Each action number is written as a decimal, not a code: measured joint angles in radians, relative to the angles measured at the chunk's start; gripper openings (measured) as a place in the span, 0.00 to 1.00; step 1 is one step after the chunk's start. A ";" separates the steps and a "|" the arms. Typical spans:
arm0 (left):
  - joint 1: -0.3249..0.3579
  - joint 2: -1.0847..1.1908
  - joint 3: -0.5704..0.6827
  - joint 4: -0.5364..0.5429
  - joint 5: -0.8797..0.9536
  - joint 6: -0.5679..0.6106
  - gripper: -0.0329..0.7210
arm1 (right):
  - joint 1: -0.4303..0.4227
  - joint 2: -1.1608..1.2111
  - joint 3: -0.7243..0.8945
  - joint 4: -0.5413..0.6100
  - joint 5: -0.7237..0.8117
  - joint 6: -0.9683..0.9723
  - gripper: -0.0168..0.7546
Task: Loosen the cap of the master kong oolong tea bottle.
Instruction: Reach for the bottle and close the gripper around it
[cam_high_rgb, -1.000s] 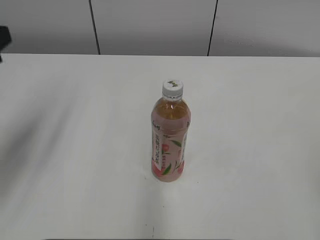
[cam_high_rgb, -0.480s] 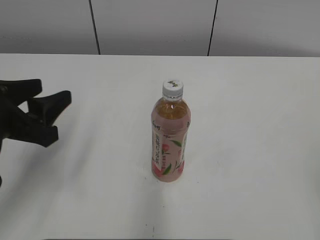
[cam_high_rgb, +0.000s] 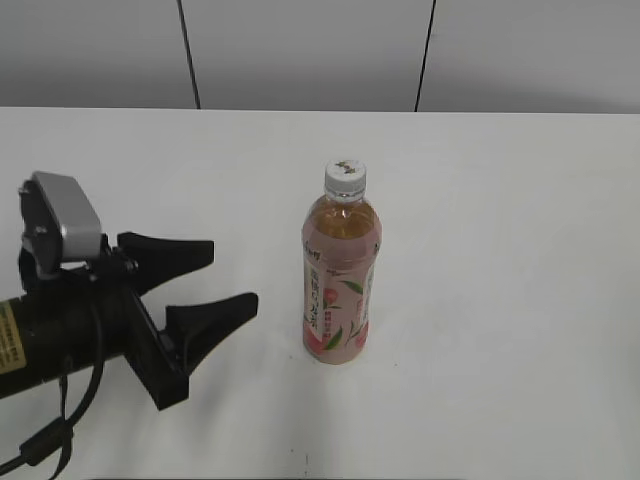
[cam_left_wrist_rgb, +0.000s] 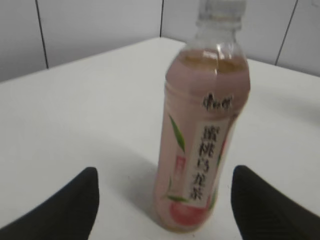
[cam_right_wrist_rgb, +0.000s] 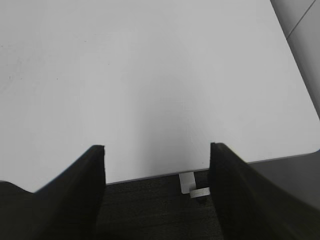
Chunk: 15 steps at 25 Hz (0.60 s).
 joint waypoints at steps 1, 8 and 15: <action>0.000 0.038 -0.001 0.018 -0.002 -0.001 0.70 | 0.000 0.000 0.000 0.000 0.000 0.000 0.66; 0.000 0.138 -0.020 0.078 -0.006 -0.003 0.72 | 0.000 0.000 0.000 0.000 0.000 0.000 0.66; 0.000 0.168 -0.105 0.142 -0.016 -0.011 0.73 | 0.000 0.000 0.000 0.000 0.000 0.000 0.66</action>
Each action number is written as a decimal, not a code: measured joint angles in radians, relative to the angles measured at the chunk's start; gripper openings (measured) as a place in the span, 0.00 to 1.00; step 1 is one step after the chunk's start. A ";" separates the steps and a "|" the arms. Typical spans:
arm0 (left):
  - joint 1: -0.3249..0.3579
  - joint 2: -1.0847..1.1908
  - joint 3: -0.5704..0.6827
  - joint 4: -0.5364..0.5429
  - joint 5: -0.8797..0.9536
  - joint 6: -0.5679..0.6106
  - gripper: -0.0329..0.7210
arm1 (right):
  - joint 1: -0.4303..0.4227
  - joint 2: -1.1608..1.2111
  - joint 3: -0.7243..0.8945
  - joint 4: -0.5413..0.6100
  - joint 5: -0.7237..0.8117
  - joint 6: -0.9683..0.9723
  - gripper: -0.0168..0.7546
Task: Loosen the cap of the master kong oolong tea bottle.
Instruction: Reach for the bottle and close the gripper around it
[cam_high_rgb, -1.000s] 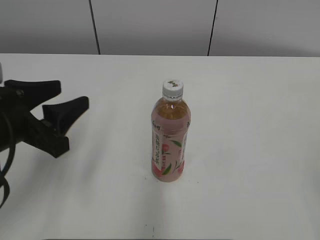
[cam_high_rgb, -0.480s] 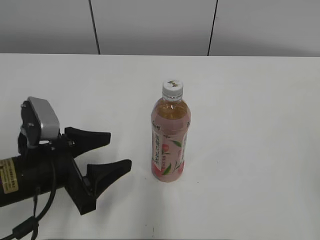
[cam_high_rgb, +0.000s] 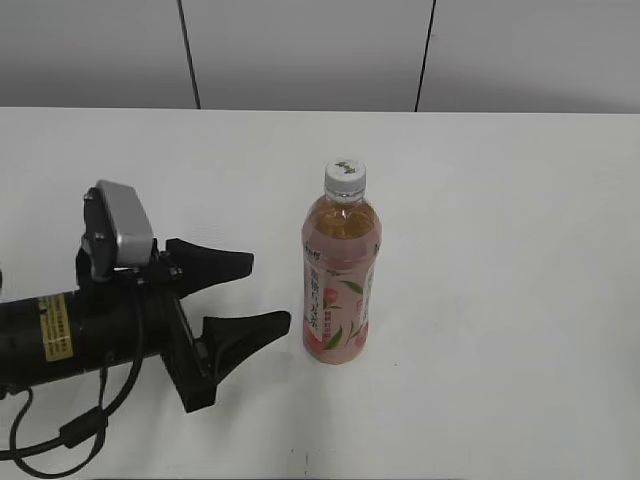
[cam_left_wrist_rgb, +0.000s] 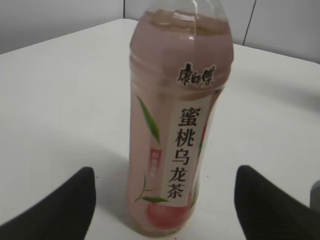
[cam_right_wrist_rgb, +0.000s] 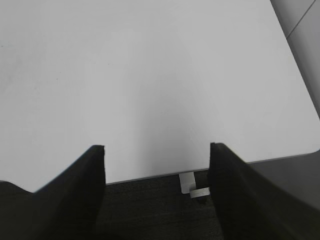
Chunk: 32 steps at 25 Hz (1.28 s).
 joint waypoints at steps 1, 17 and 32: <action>0.000 0.013 -0.013 0.015 0.000 0.000 0.73 | 0.000 0.000 0.000 0.000 0.000 0.000 0.66; -0.075 0.101 -0.157 0.037 -0.001 -0.095 0.81 | 0.000 0.000 0.000 0.000 0.000 0.000 0.66; -0.124 0.177 -0.274 0.008 -0.002 -0.097 0.81 | 0.000 0.000 0.000 0.000 0.000 0.000 0.66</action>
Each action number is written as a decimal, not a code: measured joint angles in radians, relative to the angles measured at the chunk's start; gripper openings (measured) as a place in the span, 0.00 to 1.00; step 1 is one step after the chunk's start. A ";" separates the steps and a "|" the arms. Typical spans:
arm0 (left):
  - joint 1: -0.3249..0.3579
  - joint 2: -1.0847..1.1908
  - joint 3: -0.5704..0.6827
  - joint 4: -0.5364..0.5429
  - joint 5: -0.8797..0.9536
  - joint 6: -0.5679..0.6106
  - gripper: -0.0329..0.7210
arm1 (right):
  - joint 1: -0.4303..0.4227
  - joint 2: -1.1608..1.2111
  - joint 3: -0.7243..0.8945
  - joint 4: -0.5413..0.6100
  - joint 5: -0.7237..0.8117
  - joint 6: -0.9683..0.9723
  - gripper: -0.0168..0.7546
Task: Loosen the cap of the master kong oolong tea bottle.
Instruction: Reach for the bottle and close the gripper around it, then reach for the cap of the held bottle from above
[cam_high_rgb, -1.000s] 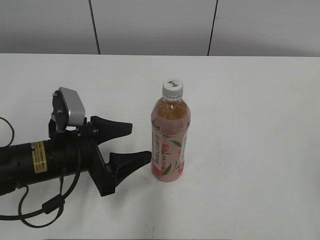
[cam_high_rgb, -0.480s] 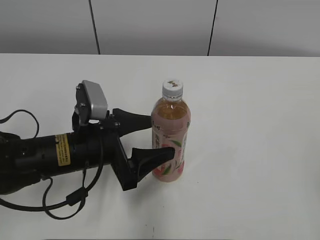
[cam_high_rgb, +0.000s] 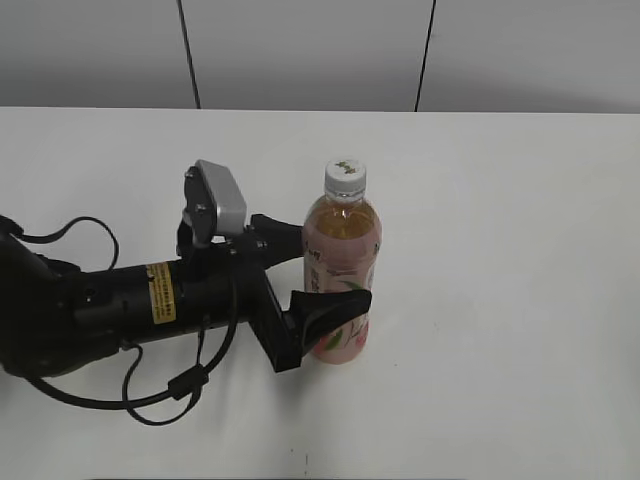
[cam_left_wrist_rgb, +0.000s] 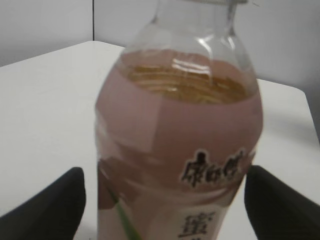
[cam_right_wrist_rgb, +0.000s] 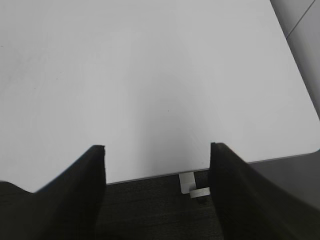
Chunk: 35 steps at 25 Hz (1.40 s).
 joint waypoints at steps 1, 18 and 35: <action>-0.005 0.009 -0.007 0.000 0.000 0.000 0.81 | 0.000 0.000 0.000 0.000 0.000 0.000 0.66; -0.018 0.027 -0.054 -0.035 -0.005 0.000 0.64 | 0.000 0.000 0.000 0.000 0.000 0.000 0.66; -0.018 0.027 -0.054 -0.038 -0.005 0.000 0.58 | 0.000 0.000 0.000 0.000 0.000 0.000 0.66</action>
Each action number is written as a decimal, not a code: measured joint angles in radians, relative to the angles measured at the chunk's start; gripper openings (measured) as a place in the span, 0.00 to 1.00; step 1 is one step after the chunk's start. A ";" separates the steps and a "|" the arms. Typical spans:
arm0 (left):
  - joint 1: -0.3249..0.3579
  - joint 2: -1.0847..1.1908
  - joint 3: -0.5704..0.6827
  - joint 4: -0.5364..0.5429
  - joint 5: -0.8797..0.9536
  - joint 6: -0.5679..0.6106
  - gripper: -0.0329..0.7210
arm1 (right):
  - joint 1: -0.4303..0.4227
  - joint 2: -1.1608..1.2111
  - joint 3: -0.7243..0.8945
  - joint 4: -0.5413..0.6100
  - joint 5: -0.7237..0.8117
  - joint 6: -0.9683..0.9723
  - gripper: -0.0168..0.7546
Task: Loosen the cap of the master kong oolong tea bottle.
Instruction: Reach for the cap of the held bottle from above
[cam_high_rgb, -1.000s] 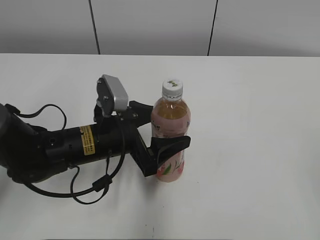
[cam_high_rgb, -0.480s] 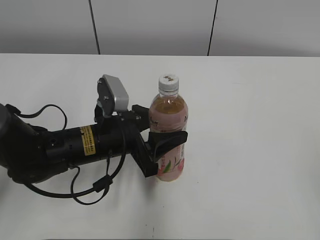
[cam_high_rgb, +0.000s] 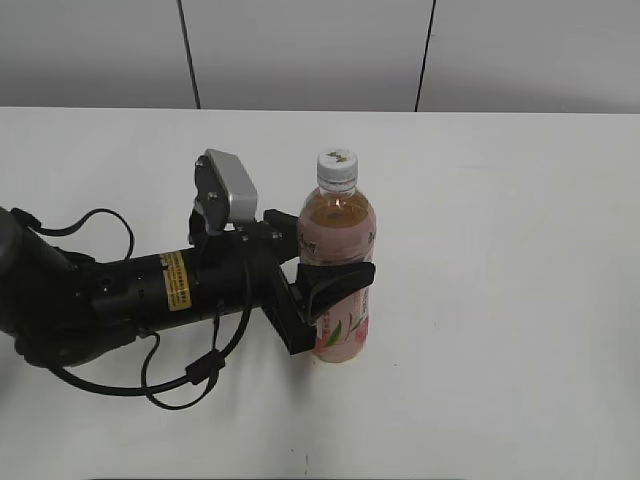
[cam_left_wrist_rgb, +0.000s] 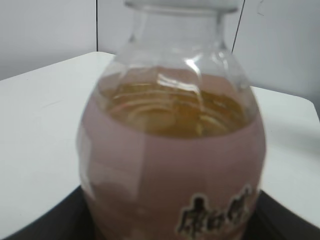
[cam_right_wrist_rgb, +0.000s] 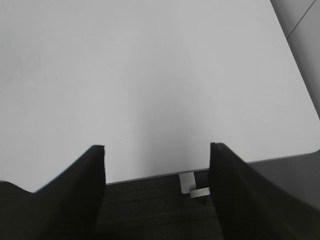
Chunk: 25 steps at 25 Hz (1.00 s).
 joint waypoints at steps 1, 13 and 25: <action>0.000 0.000 0.000 0.000 0.001 0.000 0.58 | 0.000 0.000 0.000 0.000 0.000 0.000 0.66; -0.051 -0.046 -0.046 0.000 0.088 0.000 0.58 | 0.000 0.000 0.000 0.000 0.000 0.000 0.66; -0.188 -0.040 -0.159 0.042 0.079 0.000 0.58 | 0.000 0.000 0.000 0.000 0.000 0.000 0.66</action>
